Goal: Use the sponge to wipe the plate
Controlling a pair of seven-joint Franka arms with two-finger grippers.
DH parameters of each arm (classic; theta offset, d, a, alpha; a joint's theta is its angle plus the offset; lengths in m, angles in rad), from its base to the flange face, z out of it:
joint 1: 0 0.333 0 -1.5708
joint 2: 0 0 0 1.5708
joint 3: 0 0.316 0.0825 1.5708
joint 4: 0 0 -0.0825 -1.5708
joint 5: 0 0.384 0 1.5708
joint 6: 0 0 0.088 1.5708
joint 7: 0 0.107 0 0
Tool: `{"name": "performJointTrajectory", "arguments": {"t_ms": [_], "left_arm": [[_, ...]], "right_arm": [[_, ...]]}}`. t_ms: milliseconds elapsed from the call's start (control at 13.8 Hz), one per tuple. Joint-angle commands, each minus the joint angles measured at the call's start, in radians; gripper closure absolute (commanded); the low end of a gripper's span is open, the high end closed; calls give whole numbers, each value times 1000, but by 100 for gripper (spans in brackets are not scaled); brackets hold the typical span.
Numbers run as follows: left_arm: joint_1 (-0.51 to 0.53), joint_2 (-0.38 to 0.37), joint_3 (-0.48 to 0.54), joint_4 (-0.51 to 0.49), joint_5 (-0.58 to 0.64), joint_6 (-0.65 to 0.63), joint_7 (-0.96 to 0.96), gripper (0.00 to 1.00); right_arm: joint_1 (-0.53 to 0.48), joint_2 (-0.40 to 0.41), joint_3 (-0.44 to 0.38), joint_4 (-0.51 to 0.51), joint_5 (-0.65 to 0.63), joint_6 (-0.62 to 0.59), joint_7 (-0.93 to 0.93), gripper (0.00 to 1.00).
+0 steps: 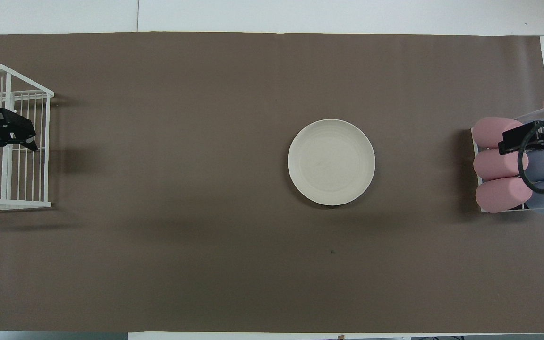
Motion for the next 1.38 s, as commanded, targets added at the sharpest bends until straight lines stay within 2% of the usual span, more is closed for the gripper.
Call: {"name": "performJointTrajectory", "arguments": {"t_ms": [0,145,218,363,508,1307], "left_arm": [[7,-85,4,-79,-41,-26,87,0],[2,-73,4,-70,-44,58,39,0],[0,-71,4,-70,-46,60,29,0],[0,-56,9,-35,-97,25,2,0],[0,-10,12,52,-98,-69,0,0],[8,-20,2,24,-61,1,95,0]], "right_arm": [[-2,-18,2,-16,14,7,15,0],[-2,-18,2,-16,14,7,15,0],[-2,-18,2,-16,14,7,15,0],[-2,-18,2,-16,14,5,15,0],[-2,-18,2,-16,14,5,14,0],[-2,-18,2,-16,14,8,14,0]]}}
